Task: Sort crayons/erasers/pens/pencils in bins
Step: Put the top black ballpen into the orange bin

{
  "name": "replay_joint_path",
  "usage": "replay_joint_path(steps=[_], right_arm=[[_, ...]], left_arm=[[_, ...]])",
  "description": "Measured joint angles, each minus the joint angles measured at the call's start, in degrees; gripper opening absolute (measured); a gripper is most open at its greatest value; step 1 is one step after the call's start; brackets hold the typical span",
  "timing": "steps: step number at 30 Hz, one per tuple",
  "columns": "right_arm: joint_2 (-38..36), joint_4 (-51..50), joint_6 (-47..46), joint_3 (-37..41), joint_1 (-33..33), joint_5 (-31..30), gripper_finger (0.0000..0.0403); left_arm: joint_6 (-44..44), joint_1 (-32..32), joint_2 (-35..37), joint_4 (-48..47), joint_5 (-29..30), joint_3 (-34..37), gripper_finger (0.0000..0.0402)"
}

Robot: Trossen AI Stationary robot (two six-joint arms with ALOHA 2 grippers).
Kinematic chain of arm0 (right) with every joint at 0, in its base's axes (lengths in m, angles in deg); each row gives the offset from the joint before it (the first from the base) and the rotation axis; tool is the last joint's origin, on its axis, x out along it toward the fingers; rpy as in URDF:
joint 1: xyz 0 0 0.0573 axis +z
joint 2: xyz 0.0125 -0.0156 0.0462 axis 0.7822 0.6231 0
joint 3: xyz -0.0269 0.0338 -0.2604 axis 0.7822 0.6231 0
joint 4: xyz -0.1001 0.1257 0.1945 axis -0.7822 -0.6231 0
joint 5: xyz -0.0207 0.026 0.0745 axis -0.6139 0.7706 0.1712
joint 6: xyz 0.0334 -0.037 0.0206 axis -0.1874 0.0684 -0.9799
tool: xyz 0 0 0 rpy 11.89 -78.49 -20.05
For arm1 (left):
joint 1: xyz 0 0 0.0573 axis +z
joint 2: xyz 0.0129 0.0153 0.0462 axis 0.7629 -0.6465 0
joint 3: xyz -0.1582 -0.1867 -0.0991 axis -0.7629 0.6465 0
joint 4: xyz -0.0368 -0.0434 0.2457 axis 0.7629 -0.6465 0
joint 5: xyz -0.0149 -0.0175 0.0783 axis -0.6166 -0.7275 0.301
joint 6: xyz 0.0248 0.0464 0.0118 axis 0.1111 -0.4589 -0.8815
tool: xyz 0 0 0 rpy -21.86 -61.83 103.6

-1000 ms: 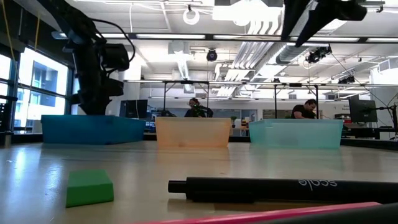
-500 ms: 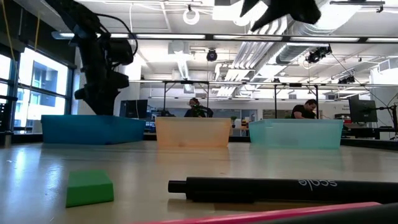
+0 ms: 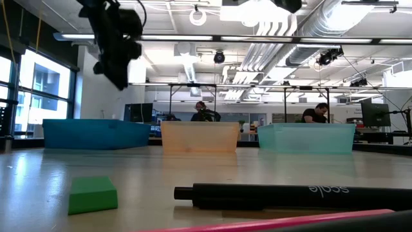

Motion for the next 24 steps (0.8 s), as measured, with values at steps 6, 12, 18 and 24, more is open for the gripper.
replay_joint_path(steps=[6, 12, 18, 24], right_arm=[[0.0, 2.88, 1.96, 0.0, 0.0, 1.16, 0.0142], [-0.02, 5.04, 2.35, 0.0, 0.39, 1.45, 0.0142], [-0.02, 8.82, 5.3, 0.0, 0.76, 1.44, 0.0142], [0.65, 10.01, 11.19, -3.45, 1.03, 0.18, 0.0142]], left_arm=[[1.32, -0.02, 5.85, -0.33, -11.33, -1.58, 0.0125], [4.06, -3.1, 12.32, -2.51, -15.18, -1.58, 0.012], [4.16, -8.89, 18.05, -4.08, -15.29, -0.88, 0.0119], [10.85, -12.63, 25.11, 1.39, -15.47, 8.36, 0.0119]])
